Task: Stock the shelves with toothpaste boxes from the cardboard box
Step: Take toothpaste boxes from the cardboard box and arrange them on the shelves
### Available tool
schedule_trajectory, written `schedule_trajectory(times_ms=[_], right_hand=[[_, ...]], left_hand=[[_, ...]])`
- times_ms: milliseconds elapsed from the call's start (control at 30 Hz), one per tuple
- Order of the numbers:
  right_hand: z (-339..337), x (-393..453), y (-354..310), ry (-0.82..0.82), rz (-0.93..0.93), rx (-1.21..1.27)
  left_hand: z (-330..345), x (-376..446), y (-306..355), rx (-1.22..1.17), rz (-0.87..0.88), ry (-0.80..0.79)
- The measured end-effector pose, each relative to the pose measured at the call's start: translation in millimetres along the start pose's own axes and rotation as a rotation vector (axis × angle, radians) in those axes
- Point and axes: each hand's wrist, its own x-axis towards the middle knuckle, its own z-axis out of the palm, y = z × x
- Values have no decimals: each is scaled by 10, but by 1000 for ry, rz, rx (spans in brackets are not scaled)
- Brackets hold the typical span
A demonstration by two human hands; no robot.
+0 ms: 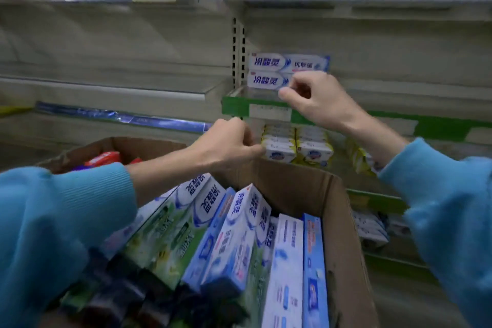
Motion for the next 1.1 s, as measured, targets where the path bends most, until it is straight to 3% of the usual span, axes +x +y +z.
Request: schedule_trajectory(times_ms=[133,200,333,633,1000,1100], right_hand=[[110,-375,-284,-291,-23,-5],[160,-517,-363,-375,-57,-28],[236,-708,-421,-484,-91,-60],[326,-838,-386,-544,-89,-44],[289,-808,-494,-546,-85,-42],[273,-786,-499,-545,-73,-35]], left_hand=[[230,-255,-34,126,-46,-419],[355,-320,-39,259,-63,-510],[533,-352,-59,381,-31,-512],[461,-179,-120,55,-193,-729],[408,-315,-259,62,-202,-649],[441,-305,-281,24,-127,-653]])
